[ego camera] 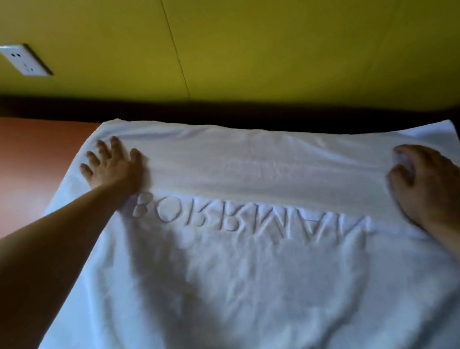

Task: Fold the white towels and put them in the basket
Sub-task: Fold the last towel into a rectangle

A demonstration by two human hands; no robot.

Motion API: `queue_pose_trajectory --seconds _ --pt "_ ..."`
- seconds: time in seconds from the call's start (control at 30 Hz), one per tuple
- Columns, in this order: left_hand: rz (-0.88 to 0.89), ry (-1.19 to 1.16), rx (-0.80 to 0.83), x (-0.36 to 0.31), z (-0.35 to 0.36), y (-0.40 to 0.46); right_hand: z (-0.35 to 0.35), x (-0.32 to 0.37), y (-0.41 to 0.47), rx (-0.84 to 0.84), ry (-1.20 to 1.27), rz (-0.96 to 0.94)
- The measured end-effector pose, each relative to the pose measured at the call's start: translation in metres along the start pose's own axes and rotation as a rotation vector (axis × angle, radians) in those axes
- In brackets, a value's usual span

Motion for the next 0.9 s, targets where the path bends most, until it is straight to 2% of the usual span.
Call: queue_pose_trajectory --seconds 0.1,0.2,0.3,0.4,0.6,0.7,0.83,0.9 --pt "0.084 -0.029 -0.091 -0.001 -0.003 -0.008 -0.001 0.002 0.000 0.012 -0.004 0.011" --pt "0.320 -0.136 -0.123 -0.011 -0.006 -0.049 -0.003 0.004 -0.001 0.019 0.009 0.025" --pt "0.539 -0.120 -0.049 -0.030 0.007 -0.133 -0.006 0.002 -0.001 0.037 0.013 0.036" --pt "0.640 -0.108 0.002 -0.042 0.026 -0.230 -0.005 -0.005 0.002 0.098 0.081 0.032" --pt "0.984 -0.149 0.062 -0.062 0.053 -0.418 -0.012 -0.027 0.000 0.336 0.184 -0.073" --pt "1.192 -0.184 0.082 -0.062 0.050 -0.484 -0.027 -0.039 -0.012 0.300 0.097 -0.126" --pt "1.402 -0.172 0.049 -0.049 0.048 -0.542 -0.048 -0.065 -0.023 0.191 -0.050 0.132" --pt "1.459 -0.090 0.091 -0.044 0.054 -0.558 -0.053 -0.070 -0.021 0.170 -0.011 0.290"
Point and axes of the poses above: each hand's wrist, its own y-axis towards the middle knuckle, its own z-axis out of the palm, x = y × z, the point moved 4 cm from there along y, towards the middle knuckle, and after that the axes turned 15 degrees about -z, right-handed, at the moved point
